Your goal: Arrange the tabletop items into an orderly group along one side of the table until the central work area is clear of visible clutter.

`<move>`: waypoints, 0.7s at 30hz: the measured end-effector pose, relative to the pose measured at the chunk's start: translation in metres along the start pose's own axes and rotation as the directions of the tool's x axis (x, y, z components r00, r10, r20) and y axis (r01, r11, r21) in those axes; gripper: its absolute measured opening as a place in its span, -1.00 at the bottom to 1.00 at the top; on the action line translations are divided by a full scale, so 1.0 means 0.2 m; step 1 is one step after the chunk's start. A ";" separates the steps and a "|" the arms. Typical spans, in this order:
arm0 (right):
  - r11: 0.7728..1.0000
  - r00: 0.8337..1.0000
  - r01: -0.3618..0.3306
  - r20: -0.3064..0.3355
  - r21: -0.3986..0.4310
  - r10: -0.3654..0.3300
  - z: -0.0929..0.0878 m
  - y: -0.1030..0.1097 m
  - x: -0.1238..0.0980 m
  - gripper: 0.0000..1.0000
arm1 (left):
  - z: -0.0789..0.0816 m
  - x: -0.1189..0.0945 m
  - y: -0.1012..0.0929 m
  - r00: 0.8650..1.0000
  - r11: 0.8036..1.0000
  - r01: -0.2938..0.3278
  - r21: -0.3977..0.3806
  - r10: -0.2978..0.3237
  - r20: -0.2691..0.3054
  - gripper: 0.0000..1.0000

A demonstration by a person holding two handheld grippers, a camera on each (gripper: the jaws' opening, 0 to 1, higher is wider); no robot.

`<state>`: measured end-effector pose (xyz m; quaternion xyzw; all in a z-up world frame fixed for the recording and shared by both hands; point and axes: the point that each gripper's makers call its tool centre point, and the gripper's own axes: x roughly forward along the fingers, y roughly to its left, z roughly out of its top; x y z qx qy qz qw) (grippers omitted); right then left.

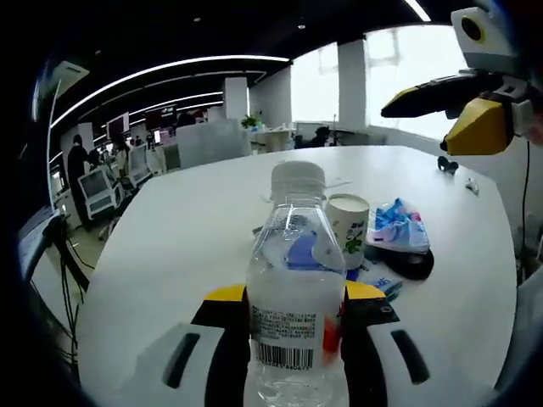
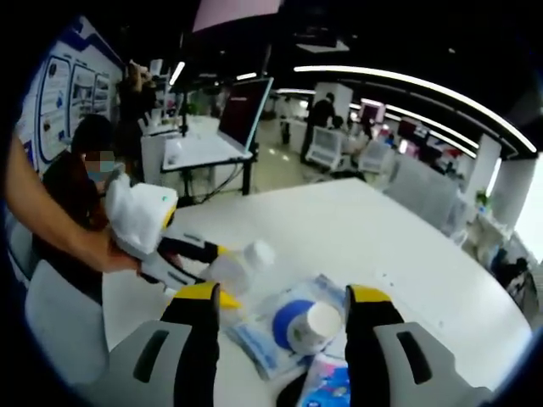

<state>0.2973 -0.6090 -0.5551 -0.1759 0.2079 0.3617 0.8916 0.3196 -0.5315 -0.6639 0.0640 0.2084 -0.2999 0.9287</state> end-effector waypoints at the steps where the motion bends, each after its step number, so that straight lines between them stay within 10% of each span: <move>1: 1.000 1.000 -0.001 -0.001 -0.003 0.001 0.00 0.00 0.00 0.12 | 0.00 0.00 0.00 1.000 1.000 0.000 -0.001 0.000 0.003 -0.21; 21: 0.999 1.000 -0.019 0.009 -0.046 0.019 0.06 0.08 -0.01 0.12 | -0.03 -0.14 -0.05 0.996 1.000 -0.002 0.015 0.000 0.086 -0.20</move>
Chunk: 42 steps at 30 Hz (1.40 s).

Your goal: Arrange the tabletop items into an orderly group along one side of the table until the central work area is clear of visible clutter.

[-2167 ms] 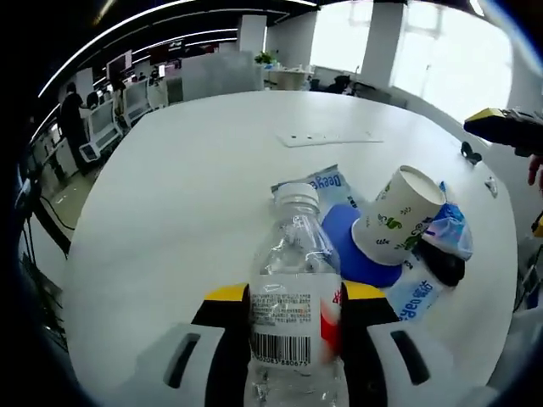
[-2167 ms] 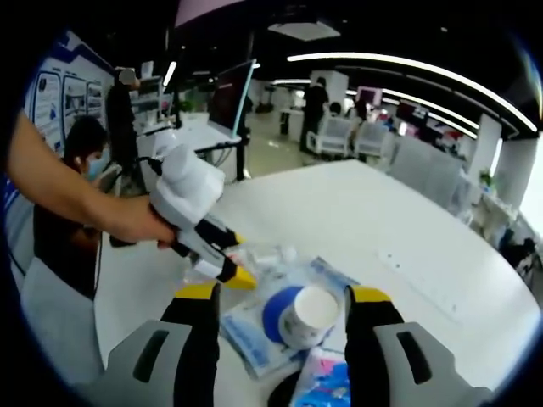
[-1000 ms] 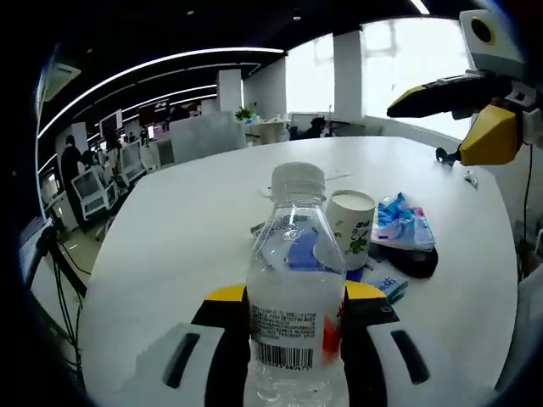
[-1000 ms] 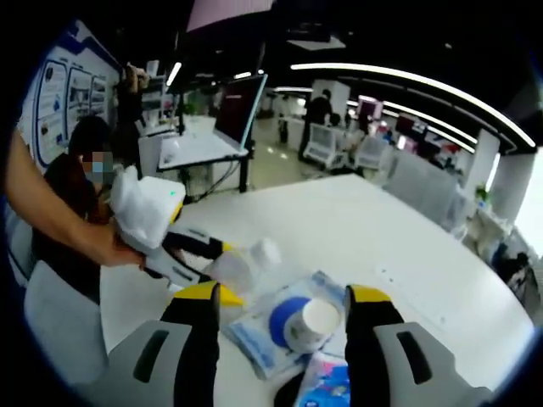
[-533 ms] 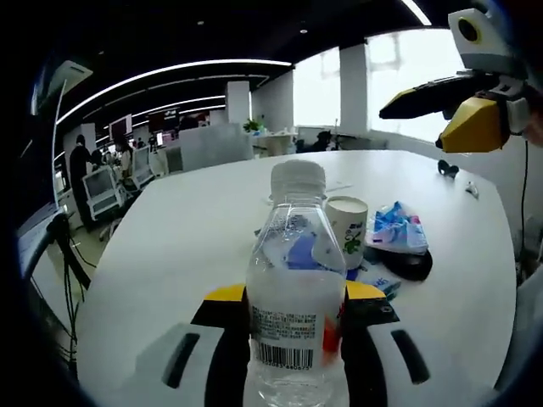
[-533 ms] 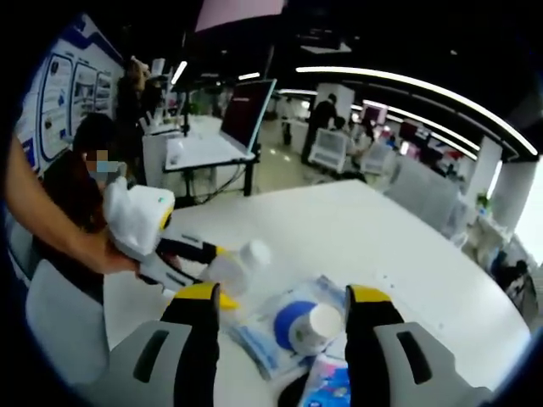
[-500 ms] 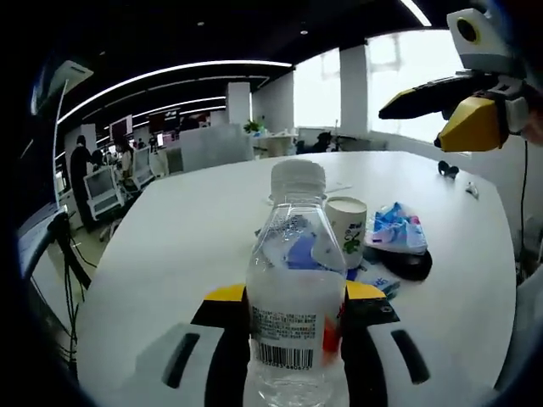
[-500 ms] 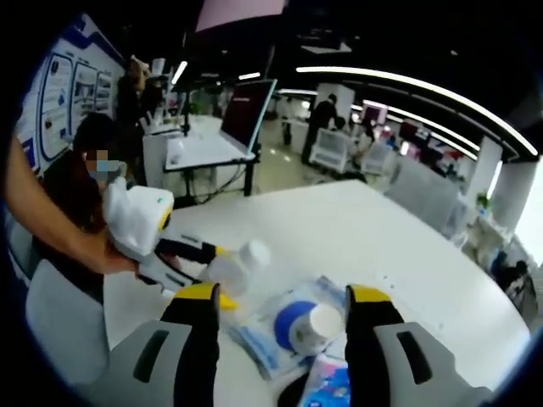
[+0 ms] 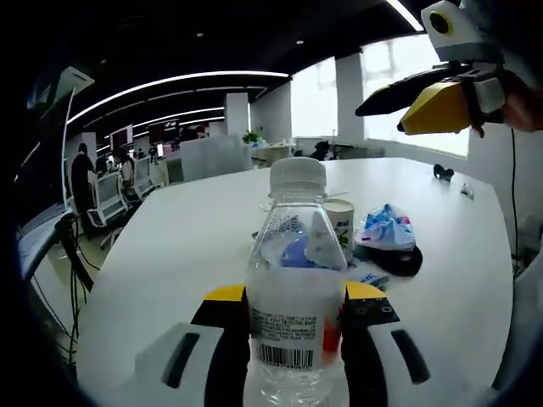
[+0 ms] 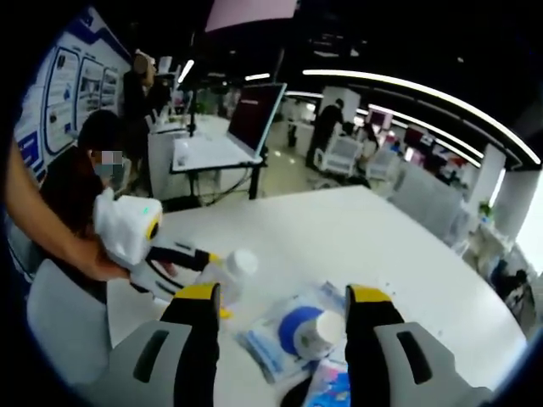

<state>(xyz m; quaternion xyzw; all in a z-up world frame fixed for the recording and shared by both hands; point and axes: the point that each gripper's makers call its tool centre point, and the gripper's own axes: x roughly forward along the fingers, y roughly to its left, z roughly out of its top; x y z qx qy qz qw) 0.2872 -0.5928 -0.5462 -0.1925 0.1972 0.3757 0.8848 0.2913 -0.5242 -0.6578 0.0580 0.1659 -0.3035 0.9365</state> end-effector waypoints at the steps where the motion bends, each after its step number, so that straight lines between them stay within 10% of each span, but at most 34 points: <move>1: 1.000 1.000 -0.002 0.000 -0.001 0.002 0.00 0.01 0.00 0.12 | 0.00 -0.01 -0.01 1.000 1.000 0.006 -0.003 -0.006 0.010 -0.20; 42: 0.993 0.993 -0.115 -0.002 -0.022 0.115 0.03 0.29 0.12 0.05 | -0.07 -0.20 -0.01 0.996 1.000 0.005 -0.024 -0.003 0.087 -0.20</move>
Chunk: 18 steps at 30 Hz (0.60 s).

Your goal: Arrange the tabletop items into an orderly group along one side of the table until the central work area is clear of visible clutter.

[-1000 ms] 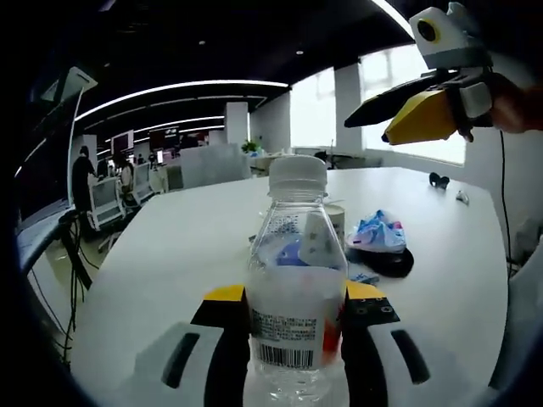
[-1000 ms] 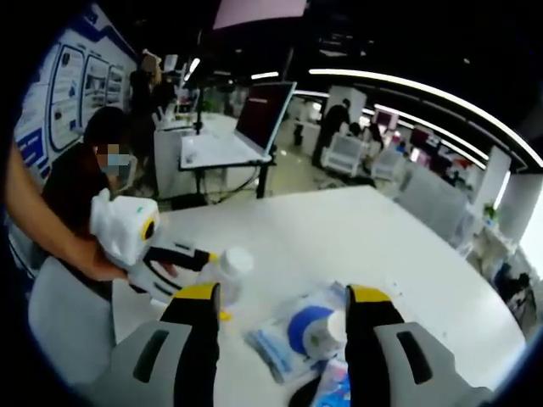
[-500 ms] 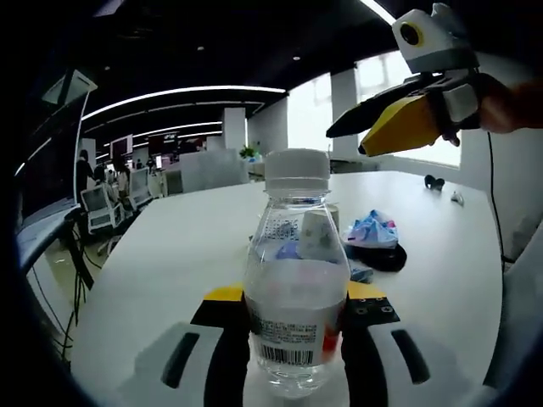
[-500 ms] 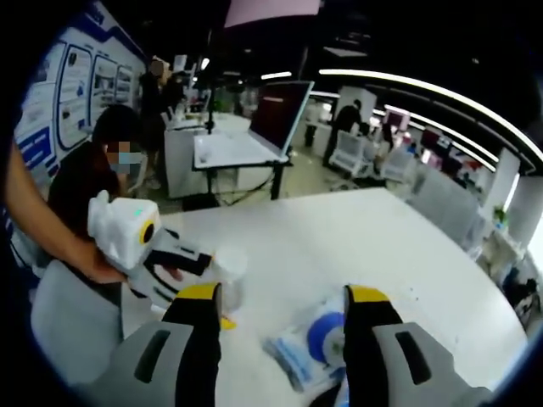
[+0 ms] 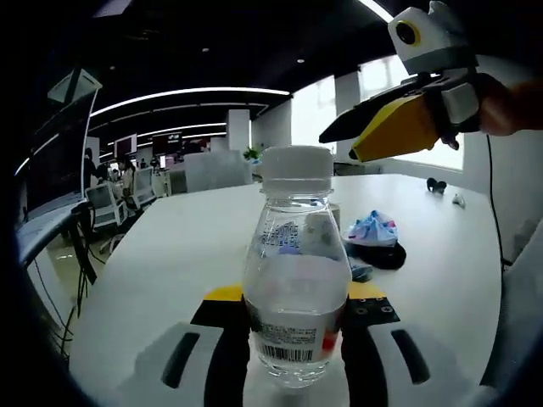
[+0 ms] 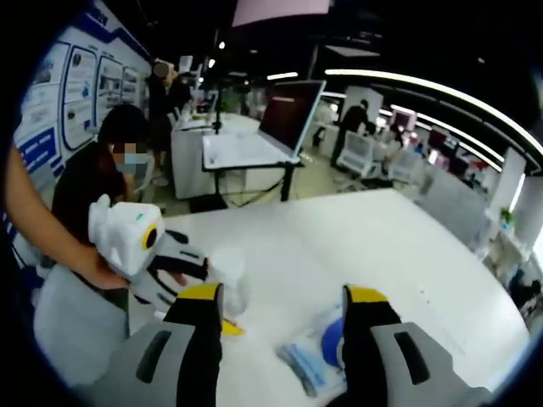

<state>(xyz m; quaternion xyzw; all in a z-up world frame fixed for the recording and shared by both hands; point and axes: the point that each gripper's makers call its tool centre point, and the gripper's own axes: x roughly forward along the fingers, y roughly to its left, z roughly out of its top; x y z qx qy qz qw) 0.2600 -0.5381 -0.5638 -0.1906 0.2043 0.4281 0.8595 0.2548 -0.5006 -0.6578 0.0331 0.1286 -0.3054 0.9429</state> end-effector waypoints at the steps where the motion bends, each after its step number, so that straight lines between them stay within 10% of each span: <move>1: 1.000 1.000 0.000 0.000 0.002 0.000 0.00 0.00 0.00 0.05 | -0.01 0.00 0.00 1.000 1.000 -0.001 -0.002 0.001 -0.002 -0.20; 18: 1.000 1.000 -0.007 0.018 0.026 0.006 0.02 0.02 -0.02 0.05 | 0.00 0.02 -0.01 0.998 0.999 0.051 0.003 -0.050 -0.030 -0.17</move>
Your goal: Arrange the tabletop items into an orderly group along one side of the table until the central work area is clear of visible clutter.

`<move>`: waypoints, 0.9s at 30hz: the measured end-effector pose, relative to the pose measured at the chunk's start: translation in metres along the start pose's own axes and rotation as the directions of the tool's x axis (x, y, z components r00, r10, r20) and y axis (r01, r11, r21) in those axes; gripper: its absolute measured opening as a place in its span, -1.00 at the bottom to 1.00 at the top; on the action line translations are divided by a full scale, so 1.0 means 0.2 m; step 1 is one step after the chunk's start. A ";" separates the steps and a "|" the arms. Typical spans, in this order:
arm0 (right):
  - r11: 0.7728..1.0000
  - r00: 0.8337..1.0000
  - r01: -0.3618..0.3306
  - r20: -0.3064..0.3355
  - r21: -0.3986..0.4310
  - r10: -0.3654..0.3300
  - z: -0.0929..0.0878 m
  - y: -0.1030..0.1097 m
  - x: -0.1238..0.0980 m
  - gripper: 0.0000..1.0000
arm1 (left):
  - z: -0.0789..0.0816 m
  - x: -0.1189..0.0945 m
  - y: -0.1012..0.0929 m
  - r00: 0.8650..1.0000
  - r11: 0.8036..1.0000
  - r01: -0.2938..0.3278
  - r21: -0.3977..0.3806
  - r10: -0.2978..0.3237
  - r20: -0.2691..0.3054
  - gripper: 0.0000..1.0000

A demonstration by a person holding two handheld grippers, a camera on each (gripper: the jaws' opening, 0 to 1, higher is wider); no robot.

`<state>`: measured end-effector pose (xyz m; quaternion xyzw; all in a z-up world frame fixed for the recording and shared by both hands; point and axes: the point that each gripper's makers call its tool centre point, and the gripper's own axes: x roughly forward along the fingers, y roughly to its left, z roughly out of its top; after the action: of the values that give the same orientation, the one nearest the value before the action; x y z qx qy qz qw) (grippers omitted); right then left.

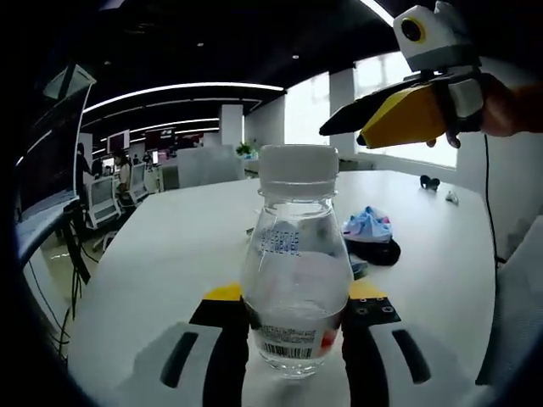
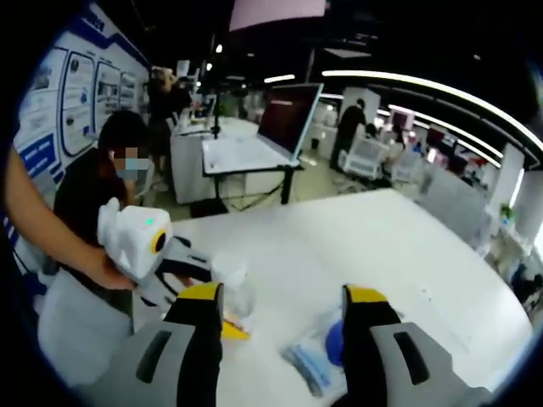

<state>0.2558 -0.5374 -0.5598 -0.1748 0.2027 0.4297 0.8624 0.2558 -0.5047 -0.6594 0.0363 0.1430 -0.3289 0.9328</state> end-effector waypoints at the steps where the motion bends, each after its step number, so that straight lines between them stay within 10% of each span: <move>1: 1.000 1.000 -0.003 0.000 0.000 0.003 0.00 0.00 0.00 0.04 | 0.00 0.00 0.00 1.000 1.000 0.003 0.002 -0.003 -0.006 -0.17; 27: 0.997 0.997 -0.073 -0.014 -0.004 0.073 0.02 0.10 0.09 -0.22 | -0.11 -0.07 0.04 0.995 1.000 0.031 0.005 -0.030 -0.092 -0.25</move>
<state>0.2511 -0.5115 -0.5681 -0.1719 0.2140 0.4604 0.8442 0.2447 -0.4873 -0.6769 0.0524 0.1853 -0.3415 0.9199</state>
